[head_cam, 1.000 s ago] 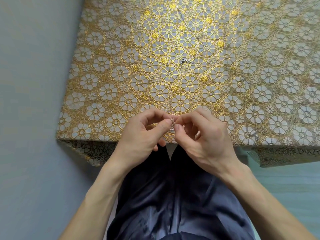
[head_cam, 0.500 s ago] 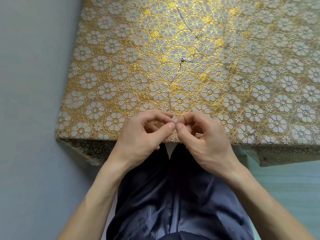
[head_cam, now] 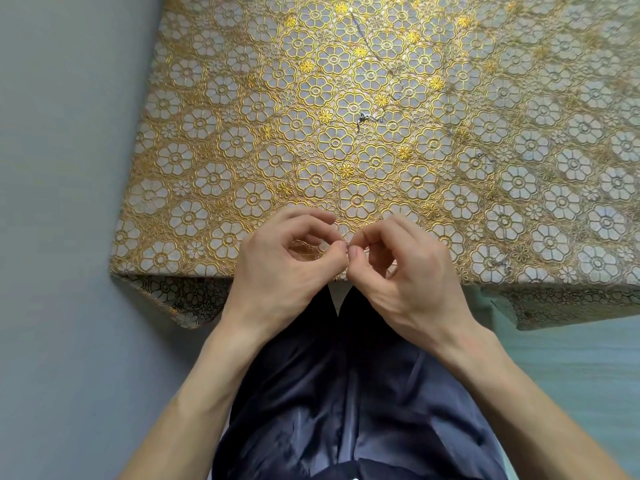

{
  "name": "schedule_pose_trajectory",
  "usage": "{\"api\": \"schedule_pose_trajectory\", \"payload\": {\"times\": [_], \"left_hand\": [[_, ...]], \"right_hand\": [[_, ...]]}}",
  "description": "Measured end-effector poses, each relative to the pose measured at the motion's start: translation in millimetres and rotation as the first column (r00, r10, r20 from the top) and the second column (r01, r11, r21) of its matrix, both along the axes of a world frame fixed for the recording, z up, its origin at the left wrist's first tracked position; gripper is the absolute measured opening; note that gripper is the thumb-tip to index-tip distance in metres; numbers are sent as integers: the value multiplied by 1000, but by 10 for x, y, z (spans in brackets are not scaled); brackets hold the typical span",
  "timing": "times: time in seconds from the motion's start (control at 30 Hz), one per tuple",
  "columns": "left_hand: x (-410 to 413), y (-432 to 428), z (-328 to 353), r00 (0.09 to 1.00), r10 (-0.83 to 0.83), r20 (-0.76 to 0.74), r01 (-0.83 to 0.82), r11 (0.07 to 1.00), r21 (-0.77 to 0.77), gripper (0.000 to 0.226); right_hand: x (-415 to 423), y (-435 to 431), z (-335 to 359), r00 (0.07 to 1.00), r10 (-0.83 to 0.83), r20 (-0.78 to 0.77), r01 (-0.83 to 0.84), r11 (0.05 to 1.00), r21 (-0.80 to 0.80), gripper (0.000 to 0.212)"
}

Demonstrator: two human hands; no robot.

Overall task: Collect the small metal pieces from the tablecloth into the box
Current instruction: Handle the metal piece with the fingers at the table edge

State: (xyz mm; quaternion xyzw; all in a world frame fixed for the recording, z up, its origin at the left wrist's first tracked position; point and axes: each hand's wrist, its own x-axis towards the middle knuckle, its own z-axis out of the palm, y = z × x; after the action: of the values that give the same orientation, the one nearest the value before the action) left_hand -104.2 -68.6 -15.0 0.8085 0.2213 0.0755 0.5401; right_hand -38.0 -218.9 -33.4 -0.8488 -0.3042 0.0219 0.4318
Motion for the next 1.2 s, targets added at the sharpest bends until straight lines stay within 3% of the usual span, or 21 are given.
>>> {"api": "schedule_pose_trajectory", "payload": {"times": [0.17,0.27,0.57,0.77,0.9,1.07,1.2], "left_hand": [[-8,-11,1,1000,0,14,0,999,54,12],[-17,-1,15,1000,-30,-2,30,997,70,5],[-11,18,56,998,-62,6,62,997,42,17],[-8,-3,67,999,-48,-7,49,995,85,7],[-1,-32,46,1000,0,8,0,999,36,6],[-8,-91,4,996,76,52,-72,994,-78,14],[0,-158,-7,987,148,68,-141,986,-92,9]], "right_hand": [[-30,-4,25,999,-24,-47,26,999,37,3],[-39,-15,29,999,-32,-43,34,998,43,2],[-24,-33,33,996,13,90,-13,1000,4,6],[-29,-34,36,993,21,115,-18,999,-31,10],[-58,-4,56,998,-36,49,36,999,-17,6],[-116,33,94,976,-118,-183,131,989,61,7],[-172,74,74,981,-177,-84,182,982,52,12]]}}
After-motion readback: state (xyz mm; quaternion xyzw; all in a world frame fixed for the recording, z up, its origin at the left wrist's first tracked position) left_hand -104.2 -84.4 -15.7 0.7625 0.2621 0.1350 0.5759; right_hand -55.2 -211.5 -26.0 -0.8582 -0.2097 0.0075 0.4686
